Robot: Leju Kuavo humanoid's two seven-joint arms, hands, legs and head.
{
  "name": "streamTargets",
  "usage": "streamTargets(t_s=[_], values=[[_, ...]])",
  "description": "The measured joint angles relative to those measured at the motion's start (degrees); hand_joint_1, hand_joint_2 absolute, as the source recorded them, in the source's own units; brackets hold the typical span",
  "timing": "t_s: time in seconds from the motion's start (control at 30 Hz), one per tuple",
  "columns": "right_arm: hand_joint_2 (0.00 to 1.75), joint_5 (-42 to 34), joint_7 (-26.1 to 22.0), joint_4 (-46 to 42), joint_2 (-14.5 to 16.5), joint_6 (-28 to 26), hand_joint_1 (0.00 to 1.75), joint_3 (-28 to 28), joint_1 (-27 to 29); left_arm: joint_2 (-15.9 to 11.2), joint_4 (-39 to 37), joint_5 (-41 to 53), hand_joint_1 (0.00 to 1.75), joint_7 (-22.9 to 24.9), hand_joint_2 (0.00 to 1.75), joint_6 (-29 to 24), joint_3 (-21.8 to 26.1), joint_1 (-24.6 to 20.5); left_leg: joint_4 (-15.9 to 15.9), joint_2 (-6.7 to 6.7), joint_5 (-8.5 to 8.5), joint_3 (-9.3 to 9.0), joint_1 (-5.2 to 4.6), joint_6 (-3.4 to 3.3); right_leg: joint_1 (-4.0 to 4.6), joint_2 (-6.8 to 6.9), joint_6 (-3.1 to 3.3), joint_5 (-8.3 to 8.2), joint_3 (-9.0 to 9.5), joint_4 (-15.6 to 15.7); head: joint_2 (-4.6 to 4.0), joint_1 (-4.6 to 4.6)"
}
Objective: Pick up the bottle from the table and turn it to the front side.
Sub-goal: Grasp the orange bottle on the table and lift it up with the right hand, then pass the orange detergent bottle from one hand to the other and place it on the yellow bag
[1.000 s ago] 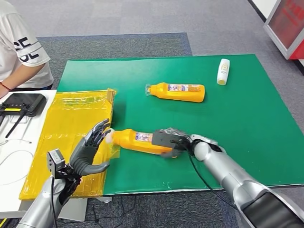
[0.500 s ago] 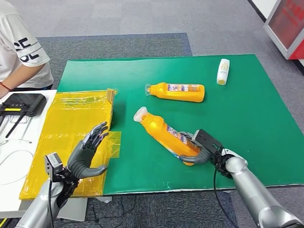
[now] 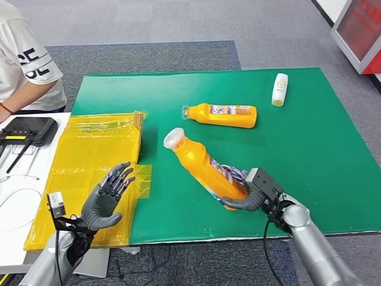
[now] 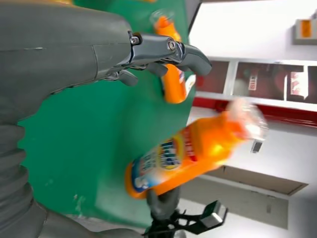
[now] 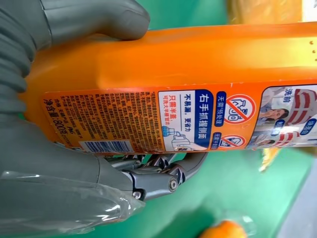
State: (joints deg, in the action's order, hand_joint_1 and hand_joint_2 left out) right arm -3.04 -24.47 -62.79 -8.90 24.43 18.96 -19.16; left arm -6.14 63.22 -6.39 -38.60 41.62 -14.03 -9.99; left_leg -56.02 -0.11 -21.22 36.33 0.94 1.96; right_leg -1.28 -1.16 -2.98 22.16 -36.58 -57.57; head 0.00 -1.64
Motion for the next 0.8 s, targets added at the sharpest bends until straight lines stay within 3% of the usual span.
streamTargets(t_s=[0.13, 0.27, 0.5, 0.8], values=[[1.75, 1.6, 0.0, -3.4, 1.3, -0.8, 1.75, 0.9, 0.3, -0.2, -3.6, -3.1, 0.00, 0.9, 1.75, 5.3, 0.1, -0.9, 0.0, 0.00, 0.01, 0.01, 0.00, 0.01, 0.00, 0.00, 0.01, 0.01, 0.00, 0.0, 0.00, -0.01], [1.75, 4.4, -0.6, -6.4, 2.2, -2.1, 1.75, 2.8, 0.4, -0.5, -5.6, -4.3, 0.00, 2.4, 1.75, 6.5, 0.1, -2.0, 0.0, 0.00, 0.02, 0.02, 0.00, 0.01, 0.00, 0.00, 0.00, 0.00, 0.00, 0.0, 0.00, -0.01], [1.75, 12.6, 0.0, -10.4, 3.9, -6.4, 1.75, 7.3, 0.3, -1.2, -6.8, -4.5, 0.00, 3.7, 1.75, 6.0, 0.0, -3.8, 0.0, -0.01, 0.02, 0.01, 0.00, 0.02, 0.01, 0.00, 0.01, 0.00, -0.01, 0.0, 0.00, -0.01], [1.75, 15.0, 0.4, -10.8, 5.2, -7.9, 1.74, 11.5, -1.0, -1.5, -7.3, -2.5, 0.00, 4.3, 1.75, 3.2, -0.9, -6.4, 0.0, -0.01, 0.03, 0.03, 0.00, 0.02, 0.00, 0.01, 0.00, 0.00, -0.02, 0.0, 0.00, 0.00]])
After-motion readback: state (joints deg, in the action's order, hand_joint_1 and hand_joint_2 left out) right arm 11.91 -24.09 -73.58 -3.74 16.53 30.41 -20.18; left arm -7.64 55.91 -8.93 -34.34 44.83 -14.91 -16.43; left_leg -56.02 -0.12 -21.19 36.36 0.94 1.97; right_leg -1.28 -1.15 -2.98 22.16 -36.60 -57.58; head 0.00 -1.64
